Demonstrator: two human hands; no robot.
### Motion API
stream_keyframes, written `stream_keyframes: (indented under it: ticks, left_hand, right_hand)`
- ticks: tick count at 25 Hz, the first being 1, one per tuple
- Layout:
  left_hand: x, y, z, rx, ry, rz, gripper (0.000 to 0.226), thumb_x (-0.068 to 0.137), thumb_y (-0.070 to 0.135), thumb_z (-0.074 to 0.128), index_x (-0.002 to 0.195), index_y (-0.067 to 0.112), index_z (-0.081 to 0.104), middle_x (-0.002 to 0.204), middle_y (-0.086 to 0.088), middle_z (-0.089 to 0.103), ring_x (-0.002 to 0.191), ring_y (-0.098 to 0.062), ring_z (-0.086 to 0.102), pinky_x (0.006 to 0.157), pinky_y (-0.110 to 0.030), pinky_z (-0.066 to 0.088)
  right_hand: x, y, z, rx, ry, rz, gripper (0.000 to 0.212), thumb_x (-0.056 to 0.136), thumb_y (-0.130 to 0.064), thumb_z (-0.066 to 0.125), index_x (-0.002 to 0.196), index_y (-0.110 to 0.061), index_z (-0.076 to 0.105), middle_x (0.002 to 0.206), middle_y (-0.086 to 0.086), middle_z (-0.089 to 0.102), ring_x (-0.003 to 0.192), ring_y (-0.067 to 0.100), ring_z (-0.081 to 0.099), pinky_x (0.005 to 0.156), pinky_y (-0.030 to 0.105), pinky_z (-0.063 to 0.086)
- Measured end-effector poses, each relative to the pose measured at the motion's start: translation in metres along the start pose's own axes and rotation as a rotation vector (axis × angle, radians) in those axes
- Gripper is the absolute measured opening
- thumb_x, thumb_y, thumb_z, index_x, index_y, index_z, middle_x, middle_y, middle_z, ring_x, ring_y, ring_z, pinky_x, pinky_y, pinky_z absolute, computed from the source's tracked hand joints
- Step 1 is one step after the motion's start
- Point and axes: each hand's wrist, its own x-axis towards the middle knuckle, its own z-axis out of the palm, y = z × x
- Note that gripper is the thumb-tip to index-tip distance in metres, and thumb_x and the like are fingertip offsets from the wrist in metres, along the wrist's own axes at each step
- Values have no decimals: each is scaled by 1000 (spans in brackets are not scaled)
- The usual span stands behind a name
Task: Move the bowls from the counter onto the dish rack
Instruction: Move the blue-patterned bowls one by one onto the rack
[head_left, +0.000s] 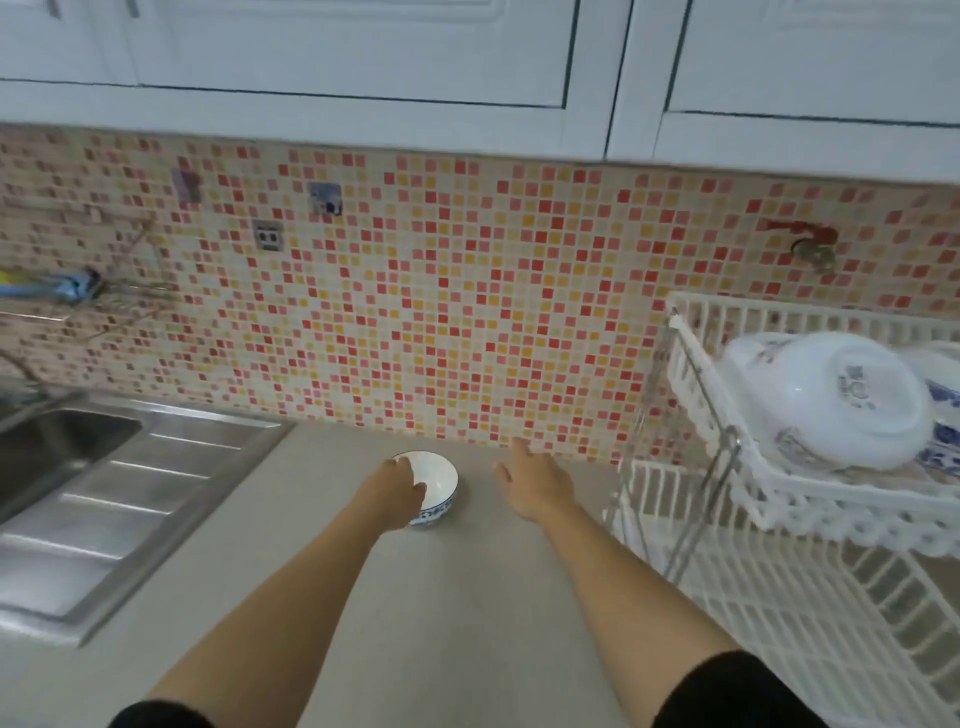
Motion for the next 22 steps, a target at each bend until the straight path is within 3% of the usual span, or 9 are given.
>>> stream_keyframes:
  ticks: [6, 12, 15, 18, 22]
  left_hand:
    - [73, -49, 48, -118, -63, -153, 59, 97, 31, 41, 145, -1, 28, 145, -20, 42, 131, -34, 44, 107, -39, 37]
    - [124, -63, 89, -263, -71, -311, 69, 98, 35, 40, 148, -3, 12, 147, -23, 36, 133, -38, 41, 108, -40, 34]
    - [140, -70, 102, -334, -69, -402, 69, 98, 27, 42, 150, -1, 5, 142, -24, 44, 130, -38, 45, 104, -38, 37]
    - [148, -74, 108, -356, -63, -453, 61, 91, 6, 47, 144, -4, 18, 131, -27, 53, 120, -40, 53, 96, -39, 44]
    - [145, -70, 100, -438, 0, -447, 42, 84, -6, 45, 125, -1, 36, 118, -26, 58, 108, -43, 58, 88, -45, 53]
  right_hand:
    - [72, -7, 78, 36, -158, 40, 55, 98, -49, 29, 135, -8, 37, 130, 16, 57, 118, 34, 54, 91, 41, 45]
    - [122, -12, 139, 223, -262, 123, 68, 96, -52, 35, 149, -12, 21, 145, 14, 45, 130, 33, 47, 103, 39, 39]
    - [142, -12, 164, 393, -288, 146, 58, 95, -43, 43, 144, -13, 33, 144, 11, 47, 129, 30, 48, 104, 35, 40]
    - [152, -16, 173, 428, -362, 208, 44, 95, -18, 43, 136, -2, 38, 139, 18, 49, 125, 33, 49, 97, 30, 41]
    - [147, -15, 170, 487, -340, 226, 41, 95, -8, 40, 134, 3, 34, 139, 21, 45, 124, 34, 48, 97, 31, 41]
